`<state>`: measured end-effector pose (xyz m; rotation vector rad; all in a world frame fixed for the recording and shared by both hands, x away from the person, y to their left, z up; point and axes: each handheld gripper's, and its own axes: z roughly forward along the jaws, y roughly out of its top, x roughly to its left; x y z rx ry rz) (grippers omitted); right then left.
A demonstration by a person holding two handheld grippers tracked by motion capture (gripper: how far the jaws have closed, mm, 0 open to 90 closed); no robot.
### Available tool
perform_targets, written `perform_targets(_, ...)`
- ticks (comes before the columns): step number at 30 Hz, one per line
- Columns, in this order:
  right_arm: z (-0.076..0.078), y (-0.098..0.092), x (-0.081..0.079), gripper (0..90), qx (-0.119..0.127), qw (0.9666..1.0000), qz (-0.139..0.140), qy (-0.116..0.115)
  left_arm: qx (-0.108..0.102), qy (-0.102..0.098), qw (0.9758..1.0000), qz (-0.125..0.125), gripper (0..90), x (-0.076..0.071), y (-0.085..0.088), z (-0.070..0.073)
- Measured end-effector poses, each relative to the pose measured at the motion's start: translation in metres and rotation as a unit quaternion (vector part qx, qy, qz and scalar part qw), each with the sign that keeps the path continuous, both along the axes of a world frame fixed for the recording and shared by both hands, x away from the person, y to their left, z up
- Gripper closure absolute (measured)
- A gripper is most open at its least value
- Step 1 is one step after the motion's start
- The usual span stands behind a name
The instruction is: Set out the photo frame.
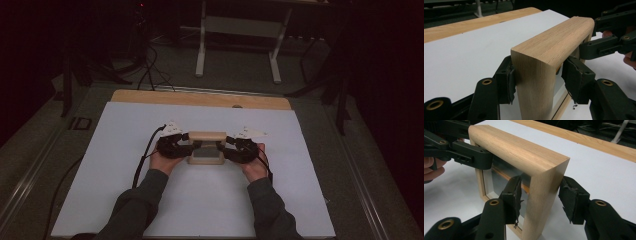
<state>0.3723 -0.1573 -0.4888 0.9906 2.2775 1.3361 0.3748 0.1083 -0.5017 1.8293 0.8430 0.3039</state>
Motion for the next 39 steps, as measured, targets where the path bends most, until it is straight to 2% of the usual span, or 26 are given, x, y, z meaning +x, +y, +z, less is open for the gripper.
perform_targets(12, -0.001, 0.003, 0.004, 51.6, -0.006, 0.9999, -0.011, 0.009, -0.01, 0.011, 0.9998, 0.015, 45.4, 0.004, -0.001, -0.003)
perform_targets(23, -0.004, 0.005, 0.005, 53.2, -0.014, 0.9996, -0.02, 0.015, -0.013, 0.012, 0.9998, 0.009, 46.5, 0.008, 0.001, -0.005)
perform_targets(31, -0.002, 0.003, 0.002, 53.3, -0.012, 0.9997, -0.017, 0.016, -0.002, 0.012, 0.9999, 0.008, 46.4, 0.007, 0.001, -0.003)
perform_targets(36, -0.002, 0.003, 0.003, 48.1, -0.007, 0.9998, -0.009, 0.015, 0.0, 0.013, 0.9998, 0.014, 42.8, 0.005, 0.005, -0.001)
perform_targets(39, -0.003, 0.003, 0.004, 43.6, -0.005, 0.9999, -0.007, 0.014, -0.012, 0.01, 0.9996, 0.022, 42.1, 0.001, 0.009, 0.001)
